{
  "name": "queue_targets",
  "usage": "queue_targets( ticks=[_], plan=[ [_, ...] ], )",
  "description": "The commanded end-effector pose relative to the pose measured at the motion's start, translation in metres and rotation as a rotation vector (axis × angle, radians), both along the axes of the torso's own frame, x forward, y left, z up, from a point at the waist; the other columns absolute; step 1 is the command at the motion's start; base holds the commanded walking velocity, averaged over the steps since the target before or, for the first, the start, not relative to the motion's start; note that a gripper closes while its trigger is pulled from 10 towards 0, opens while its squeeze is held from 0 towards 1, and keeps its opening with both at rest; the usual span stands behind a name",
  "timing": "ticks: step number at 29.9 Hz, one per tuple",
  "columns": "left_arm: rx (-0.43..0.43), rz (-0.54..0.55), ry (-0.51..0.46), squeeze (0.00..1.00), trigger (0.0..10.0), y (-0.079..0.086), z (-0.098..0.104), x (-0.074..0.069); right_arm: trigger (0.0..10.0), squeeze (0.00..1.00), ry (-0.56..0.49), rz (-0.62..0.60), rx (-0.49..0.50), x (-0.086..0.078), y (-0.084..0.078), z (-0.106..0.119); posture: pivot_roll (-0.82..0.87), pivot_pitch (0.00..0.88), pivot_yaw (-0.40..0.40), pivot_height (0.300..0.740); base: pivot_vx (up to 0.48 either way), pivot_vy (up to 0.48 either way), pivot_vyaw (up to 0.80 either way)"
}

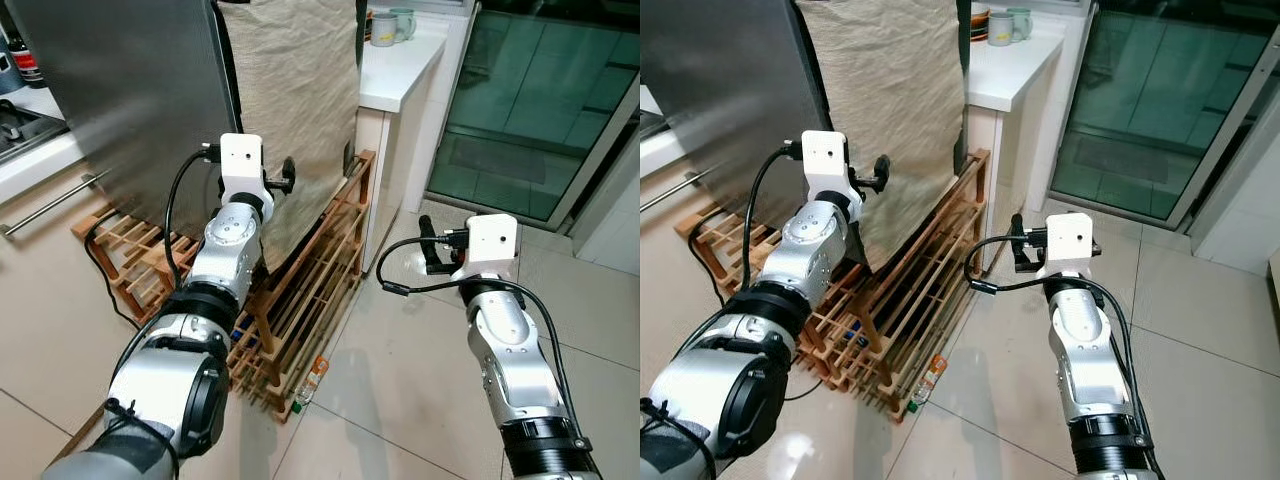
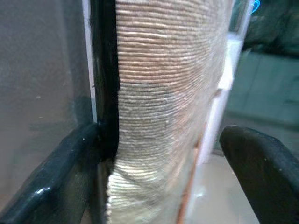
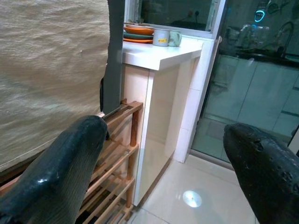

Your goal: Restocking fridge

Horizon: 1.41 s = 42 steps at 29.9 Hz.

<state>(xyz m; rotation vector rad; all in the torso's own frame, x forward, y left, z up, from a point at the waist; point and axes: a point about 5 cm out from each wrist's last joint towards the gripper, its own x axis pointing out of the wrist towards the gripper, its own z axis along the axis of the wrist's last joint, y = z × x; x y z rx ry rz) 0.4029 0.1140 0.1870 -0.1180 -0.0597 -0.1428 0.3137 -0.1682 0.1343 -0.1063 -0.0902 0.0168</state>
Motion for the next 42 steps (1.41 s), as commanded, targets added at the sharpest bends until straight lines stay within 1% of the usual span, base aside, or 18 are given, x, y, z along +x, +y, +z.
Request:
queue_targets(
  ticks=[1, 2, 6, 9, 10, 11, 12, 13, 14, 16, 20, 23, 27, 31, 35, 36, 39, 42],
  plan=[
    [-0.053, -0.224, -0.079, 0.00, 10.0, -0.030, 0.018, -0.001, 10.0, 0.00, -0.001, 0.004, 0.001, -0.001, 0.001, 0.002, -0.21, 0.000, 0.073, 0.740, 0.000, 0.000, 0.00],
    [-0.053, -0.224, -0.079, 0.00, 10.0, -0.030, 0.018, -0.001, 10.0, 0.00, -0.001, 0.004, 0.001, -0.001, 0.001, 0.002, -0.21, 0.000, 0.073, 0.740, 0.000, 0.000, 0.00],
    [-0.098, -0.530, -0.119, 0.00, 10.0, -0.068, 0.026, -0.012, 10.0, 0.00, 0.051, 0.052, 0.007, -0.008, 0.004, -0.007, -0.22, 0.000, 0.076, 0.740, 0.000, 0.000, 0.00],
    [-0.115, -0.629, -0.135, 0.00, 10.0, -0.093, 0.030, -0.019, 10.0, 0.00, 0.190, 0.232, -0.011, -0.025, 0.020, -0.027, -0.23, 0.000, 0.083, 0.740, 0.000, 0.000, 0.00],
    [-0.129, -0.693, -0.137, 0.00, 10.0, -0.109, 0.031, -0.025, 10.0, 0.00, 0.262, 0.333, -0.018, -0.037, 0.026, -0.036, -0.25, 0.000, 0.092, 0.740, 0.000, 0.000, 0.00],
    [-0.129, -0.693, -0.137, 0.00, 10.0, -0.109, 0.031, -0.025, 10.0, 0.00, 0.262, 0.333, -0.018, -0.037, 0.026, -0.036, -0.25, 0.000, 0.092, 0.740, 0.000, 0.000, 0.00],
    [-0.156, -0.789, -0.142, 0.00, 10.0, -0.130, 0.031, -0.034, 10.0, 0.00, 0.312, 0.429, -0.007, -0.051, 0.027, -0.041, -0.26, 0.000, 0.100, 0.740, 0.000, 0.000, 0.00],
    [-0.170, -0.854, -0.151, 0.00, 10.0, -0.141, 0.032, -0.041, 10.0, 0.00, 0.327, 0.452, 0.005, -0.055, 0.025, -0.041, -0.27, 0.000, 0.105, 0.740, 0.000, 0.000, 0.00],
    [-0.170, -0.854, -0.151, 0.00, 10.0, -0.141, 0.032, -0.041, 10.0, 0.00, 0.327, 0.452, 0.005, -0.055, 0.025, -0.041, -0.27, 0.000, 0.105, 0.740, 0.000, 0.000, 0.00],
    [-0.200, -0.982, -0.179, 0.00, 10.0, -0.159, 0.036, -0.057, 10.0, 0.00, 0.324, 0.447, 0.041, -0.055, 0.017, -0.034, -0.28, 0.000, 0.110, 0.740, 0.000, 0.000, 0.00],
    [-0.190, -1.020, -0.205, 0.00, 10.0, -0.156, 0.036, -0.063, 10.0, 0.00, 0.303, 0.450, 0.067, -0.048, 0.016, -0.024, -0.28, 0.000, 0.106, 0.740, 0.000, 0.000, 0.00],
    [-0.165, -0.981, -0.212, 0.00, 10.0, -0.142, 0.032, -0.059, 10.0, 0.00, 0.297, 0.494, 0.071, -0.046, 0.025, -0.018, -0.27, 0.000, 0.094, 0.740, 0.000, 0.000, 0.00],
    [-0.041, -0.744, -0.172, 0.00, 10.0, -0.086, 0.015, -0.041, 10.0, 0.00, 0.300, 0.521, 0.072, -0.043, 0.034, -0.015, -0.24, 0.000, 0.077, 0.740, 0.000, 0.000, 0.00],
    [-0.030, -0.383, -0.087, 0.00, 10.0, -0.006, -0.006, -0.026, 10.0, 0.00, 0.267, 0.432, 0.059, -0.030, 0.030, -0.014, -0.21, 0.000, 0.068, 0.740, 0.000, 0.000, 0.00],
    [-0.029, -0.158, -0.025, 0.00, 10.0, 0.056, -0.027, -0.039, 10.0, 0.00, 0.225, 0.356, 0.047, -0.018, 0.028, -0.009, -0.17, 0.000, 0.054, 0.740, 0.000, 0.000, 0.00],
    [-0.029, -0.158, -0.025, 0.00, 10.0, 0.056, -0.027, -0.039, 10.0, 0.00, 0.225, 0.356, 0.047, -0.018, 0.028, -0.009, -0.17, 0.000, 0.054, 0.740, 0.000, 0.000, 0.00],
    [-0.021, 0.009, 0.023, 0.00, 10.0, 0.094, -0.042, -0.053, 10.0, 0.00, 0.193, 0.288, 0.046, -0.006, 0.026, -0.005, -0.15, 0.000, 0.039, 0.740, 0.000, 0.000, 0.00],
    [0.073, 0.302, 0.063, 0.00, 10.0, 0.135, -0.053, -0.068, 10.0, 0.00, 0.176, 0.207, 0.058, 0.009, 0.021, -0.002, -0.11, 0.000, 0.025, 0.740, 0.000, 0.000, 0.00]
  ],
)
